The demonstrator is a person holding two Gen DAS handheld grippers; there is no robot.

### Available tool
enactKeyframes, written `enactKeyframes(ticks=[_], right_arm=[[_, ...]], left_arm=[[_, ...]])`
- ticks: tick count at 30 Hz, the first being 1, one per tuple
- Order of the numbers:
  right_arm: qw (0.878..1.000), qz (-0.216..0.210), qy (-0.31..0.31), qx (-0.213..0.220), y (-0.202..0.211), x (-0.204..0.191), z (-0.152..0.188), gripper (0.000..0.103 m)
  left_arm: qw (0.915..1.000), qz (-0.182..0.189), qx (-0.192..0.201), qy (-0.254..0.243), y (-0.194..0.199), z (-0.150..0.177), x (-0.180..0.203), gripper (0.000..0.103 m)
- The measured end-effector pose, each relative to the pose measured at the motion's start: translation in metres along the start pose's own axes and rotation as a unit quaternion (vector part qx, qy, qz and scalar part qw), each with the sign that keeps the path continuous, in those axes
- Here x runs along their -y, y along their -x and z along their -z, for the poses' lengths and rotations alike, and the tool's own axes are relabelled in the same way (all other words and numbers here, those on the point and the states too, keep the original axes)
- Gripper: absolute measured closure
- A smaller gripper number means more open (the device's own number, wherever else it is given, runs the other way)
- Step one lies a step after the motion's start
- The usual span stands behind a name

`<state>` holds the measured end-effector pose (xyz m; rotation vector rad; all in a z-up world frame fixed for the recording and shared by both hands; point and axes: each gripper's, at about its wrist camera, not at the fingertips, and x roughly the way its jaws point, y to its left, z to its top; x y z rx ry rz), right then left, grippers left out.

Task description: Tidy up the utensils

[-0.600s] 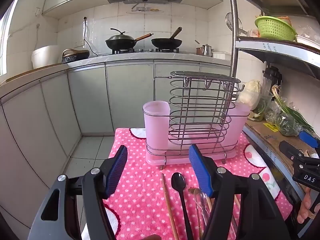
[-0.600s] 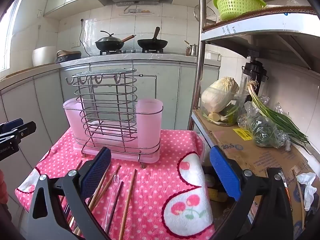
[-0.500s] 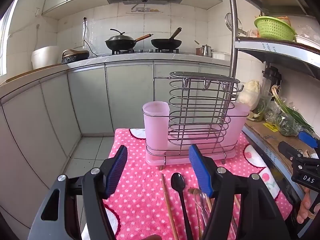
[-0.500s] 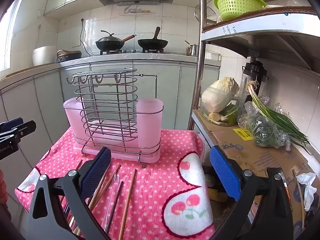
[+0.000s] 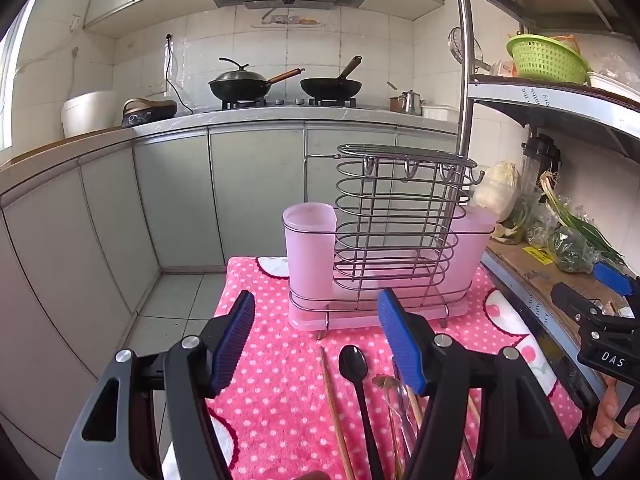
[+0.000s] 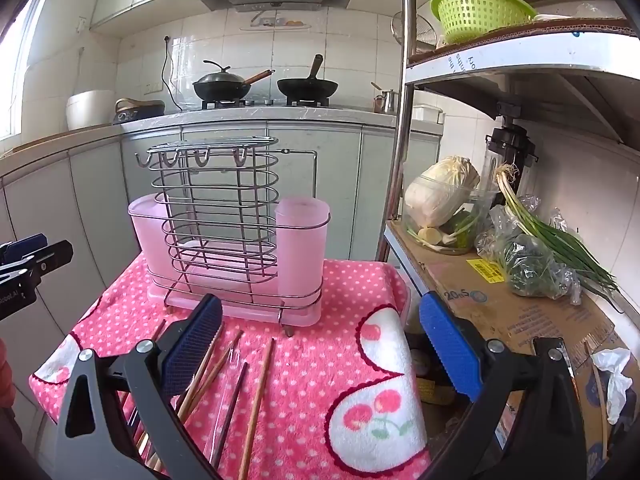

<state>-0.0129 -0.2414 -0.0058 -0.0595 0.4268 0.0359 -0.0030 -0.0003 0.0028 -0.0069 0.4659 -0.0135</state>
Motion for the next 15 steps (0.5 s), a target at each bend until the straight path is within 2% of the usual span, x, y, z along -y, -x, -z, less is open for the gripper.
enactKeyframes(ticks=[15], right_arm=[[1.000, 0.002, 0.006, 0.000, -0.0002, -0.0011, -0.0013, 0.003]], left_arm=[[1.0000, 0.001, 0.004, 0.001, 0.0001, -0.0007, -0.0014, 0.039]])
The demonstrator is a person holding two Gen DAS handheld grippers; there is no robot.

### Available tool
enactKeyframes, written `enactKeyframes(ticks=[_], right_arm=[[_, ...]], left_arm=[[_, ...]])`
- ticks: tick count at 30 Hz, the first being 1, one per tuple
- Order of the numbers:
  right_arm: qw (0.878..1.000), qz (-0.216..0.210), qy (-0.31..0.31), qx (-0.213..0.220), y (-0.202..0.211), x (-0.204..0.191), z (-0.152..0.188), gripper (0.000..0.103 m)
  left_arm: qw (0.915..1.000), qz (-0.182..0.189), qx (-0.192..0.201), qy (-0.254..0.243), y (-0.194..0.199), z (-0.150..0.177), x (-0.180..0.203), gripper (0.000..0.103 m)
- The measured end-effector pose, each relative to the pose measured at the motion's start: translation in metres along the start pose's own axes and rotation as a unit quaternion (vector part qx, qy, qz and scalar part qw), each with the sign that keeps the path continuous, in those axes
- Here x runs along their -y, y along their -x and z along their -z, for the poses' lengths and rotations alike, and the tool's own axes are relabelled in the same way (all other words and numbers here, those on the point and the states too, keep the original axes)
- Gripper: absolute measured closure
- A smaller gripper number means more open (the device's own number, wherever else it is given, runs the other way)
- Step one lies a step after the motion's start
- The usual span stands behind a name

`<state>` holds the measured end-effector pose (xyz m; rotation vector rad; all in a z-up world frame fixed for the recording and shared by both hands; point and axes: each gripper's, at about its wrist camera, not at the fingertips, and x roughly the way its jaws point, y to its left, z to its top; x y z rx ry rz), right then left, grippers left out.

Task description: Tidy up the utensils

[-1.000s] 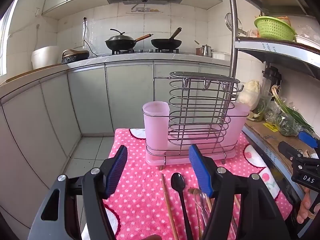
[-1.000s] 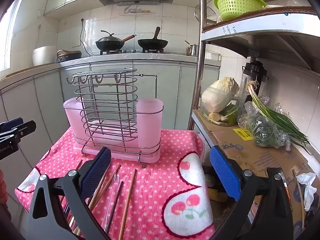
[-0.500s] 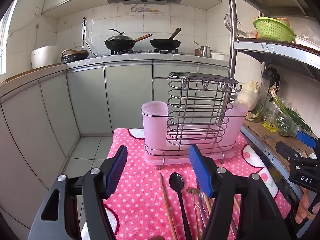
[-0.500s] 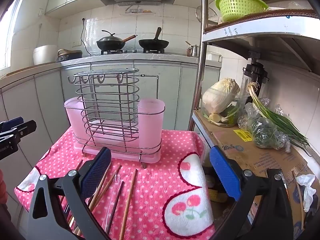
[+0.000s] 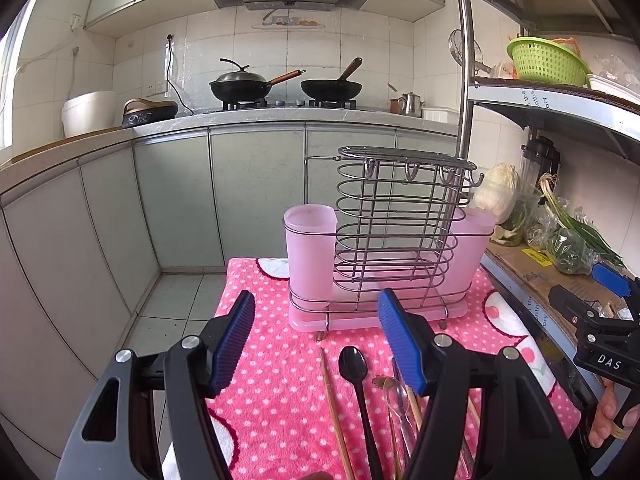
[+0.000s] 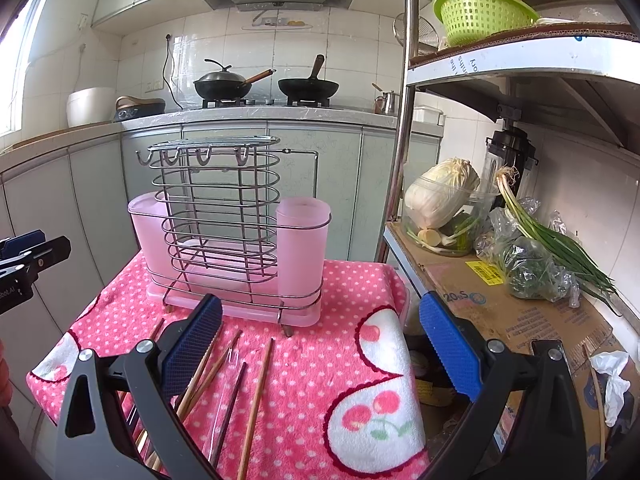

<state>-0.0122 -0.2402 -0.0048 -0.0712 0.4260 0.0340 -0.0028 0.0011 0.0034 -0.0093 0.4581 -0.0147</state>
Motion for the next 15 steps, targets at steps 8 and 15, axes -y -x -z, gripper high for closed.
enactKeyframes(ticks=[8, 15], right_arm=[[1.000, 0.000, 0.002, 0.001, 0.0006, -0.0002, -0.0008, 0.003], [1.000, 0.000, 0.002, 0.002, 0.0010, 0.0004, -0.0017, 0.003]], left_arm=[[1.0000, 0.000, 0.002, 0.002, 0.0032, -0.0009, -0.0004, 0.039], [1.0000, -0.001, 0.004, 0.003, 0.0042, -0.0020, -0.0006, 0.039]])
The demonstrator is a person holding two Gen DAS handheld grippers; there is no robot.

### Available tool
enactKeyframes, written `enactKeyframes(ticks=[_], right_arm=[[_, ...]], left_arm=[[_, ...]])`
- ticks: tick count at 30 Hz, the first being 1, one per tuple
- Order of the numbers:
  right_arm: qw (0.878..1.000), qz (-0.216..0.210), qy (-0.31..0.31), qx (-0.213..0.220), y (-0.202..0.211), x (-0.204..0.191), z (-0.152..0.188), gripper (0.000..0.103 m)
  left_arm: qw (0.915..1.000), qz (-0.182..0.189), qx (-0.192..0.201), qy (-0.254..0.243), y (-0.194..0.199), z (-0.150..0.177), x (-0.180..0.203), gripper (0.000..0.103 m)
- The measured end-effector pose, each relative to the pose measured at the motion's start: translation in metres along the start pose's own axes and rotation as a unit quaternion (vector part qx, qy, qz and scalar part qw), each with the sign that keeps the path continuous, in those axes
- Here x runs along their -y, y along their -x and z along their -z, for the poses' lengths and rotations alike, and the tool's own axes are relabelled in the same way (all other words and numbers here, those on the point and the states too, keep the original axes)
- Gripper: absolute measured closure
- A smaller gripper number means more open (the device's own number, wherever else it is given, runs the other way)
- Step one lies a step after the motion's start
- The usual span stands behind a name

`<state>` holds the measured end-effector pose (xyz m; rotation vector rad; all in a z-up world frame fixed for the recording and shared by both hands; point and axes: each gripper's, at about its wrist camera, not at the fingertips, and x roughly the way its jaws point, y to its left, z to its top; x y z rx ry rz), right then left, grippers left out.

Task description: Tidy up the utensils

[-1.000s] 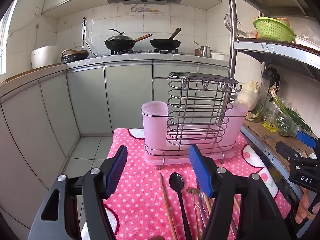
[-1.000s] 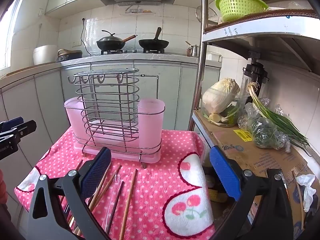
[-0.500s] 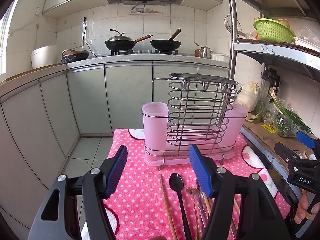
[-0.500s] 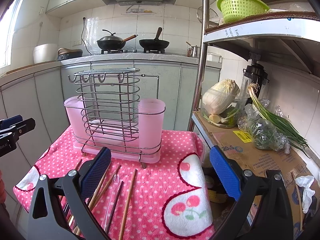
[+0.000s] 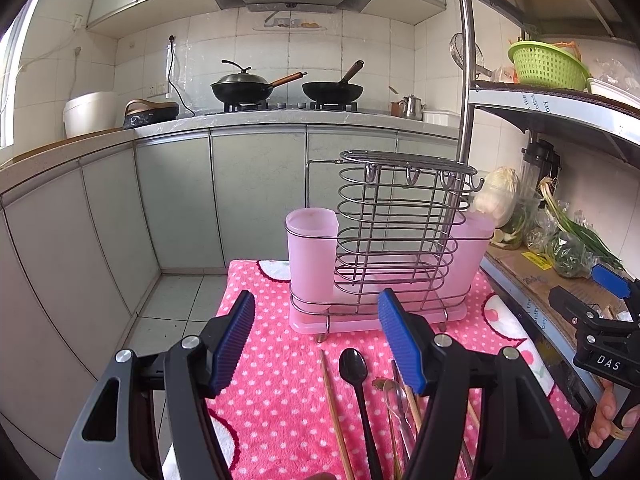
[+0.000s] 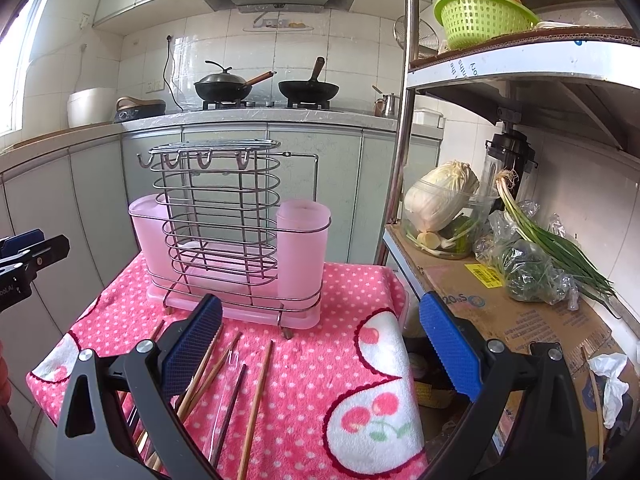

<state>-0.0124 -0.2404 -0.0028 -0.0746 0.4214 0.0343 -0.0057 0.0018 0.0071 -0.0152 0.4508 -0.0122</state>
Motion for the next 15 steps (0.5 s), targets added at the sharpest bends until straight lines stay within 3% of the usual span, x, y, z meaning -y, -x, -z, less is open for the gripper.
enactKeyframes(ticks=[15], right_arm=[[1.000, 0.001, 0.000, 0.002, 0.0007, 0.0007, -0.0019, 0.003]], left_arm=[[1.0000, 0.001, 0.001, 0.001, 0.0016, -0.0017, 0.0006, 0.039]])
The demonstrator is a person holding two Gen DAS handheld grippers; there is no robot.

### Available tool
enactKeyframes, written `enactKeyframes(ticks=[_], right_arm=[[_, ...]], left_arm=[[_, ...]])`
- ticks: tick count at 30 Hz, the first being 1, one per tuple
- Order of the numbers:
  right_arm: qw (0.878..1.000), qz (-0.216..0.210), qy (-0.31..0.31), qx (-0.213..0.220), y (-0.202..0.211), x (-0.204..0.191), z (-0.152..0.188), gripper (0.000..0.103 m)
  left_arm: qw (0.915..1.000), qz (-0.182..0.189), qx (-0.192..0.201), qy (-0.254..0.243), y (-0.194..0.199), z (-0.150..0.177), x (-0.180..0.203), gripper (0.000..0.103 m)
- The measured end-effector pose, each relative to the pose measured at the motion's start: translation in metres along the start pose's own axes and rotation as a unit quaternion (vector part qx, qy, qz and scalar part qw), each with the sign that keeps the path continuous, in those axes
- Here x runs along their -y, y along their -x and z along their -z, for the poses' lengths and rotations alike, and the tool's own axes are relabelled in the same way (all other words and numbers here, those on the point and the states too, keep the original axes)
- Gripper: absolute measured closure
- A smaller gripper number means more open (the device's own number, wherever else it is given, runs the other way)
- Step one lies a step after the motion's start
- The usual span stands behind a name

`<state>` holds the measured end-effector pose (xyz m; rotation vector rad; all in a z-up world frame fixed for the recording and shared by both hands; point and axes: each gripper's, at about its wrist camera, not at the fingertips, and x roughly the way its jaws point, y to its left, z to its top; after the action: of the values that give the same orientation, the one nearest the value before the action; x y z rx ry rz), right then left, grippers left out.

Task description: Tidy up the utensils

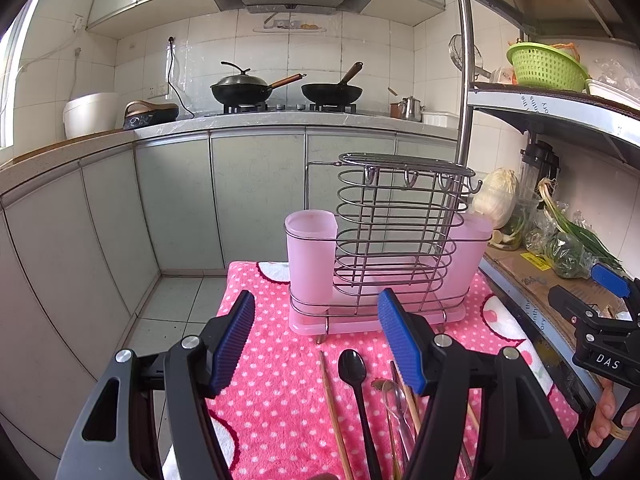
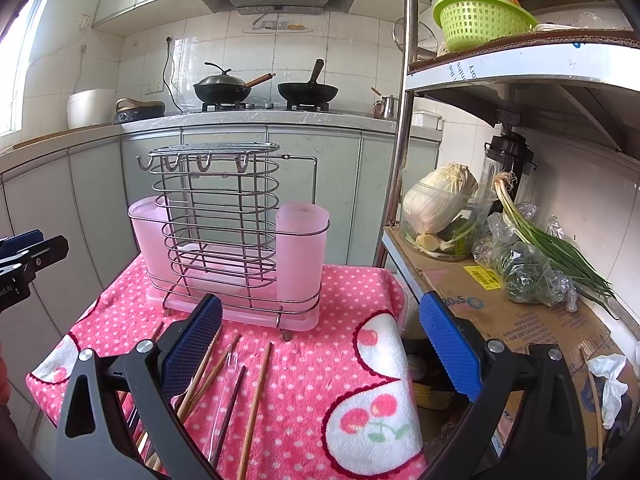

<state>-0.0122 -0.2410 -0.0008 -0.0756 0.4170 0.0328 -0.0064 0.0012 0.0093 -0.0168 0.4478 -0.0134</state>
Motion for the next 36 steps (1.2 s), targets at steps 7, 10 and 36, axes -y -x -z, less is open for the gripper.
enactKeyframes(ticks=[7, 10, 36], right_arm=[[1.000, 0.002, 0.001, 0.004, 0.0022, 0.0004, -0.0028, 0.003], [1.000, 0.002, 0.001, 0.005, 0.0026, 0.0001, -0.0019, 0.003], [1.000, 0.001, -0.009, -0.013, -0.0044, 0.0073, -0.0014, 0.003]], left_arm=[[1.0000, 0.001, 0.003, 0.000, 0.0024, -0.0003, 0.0004, 0.039], [1.0000, 0.001, 0.002, 0.001, 0.0022, -0.0004, 0.0004, 0.039], [0.9999, 0.003, -0.014, -0.001, -0.0073, 0.0028, -0.0057, 0.039]])
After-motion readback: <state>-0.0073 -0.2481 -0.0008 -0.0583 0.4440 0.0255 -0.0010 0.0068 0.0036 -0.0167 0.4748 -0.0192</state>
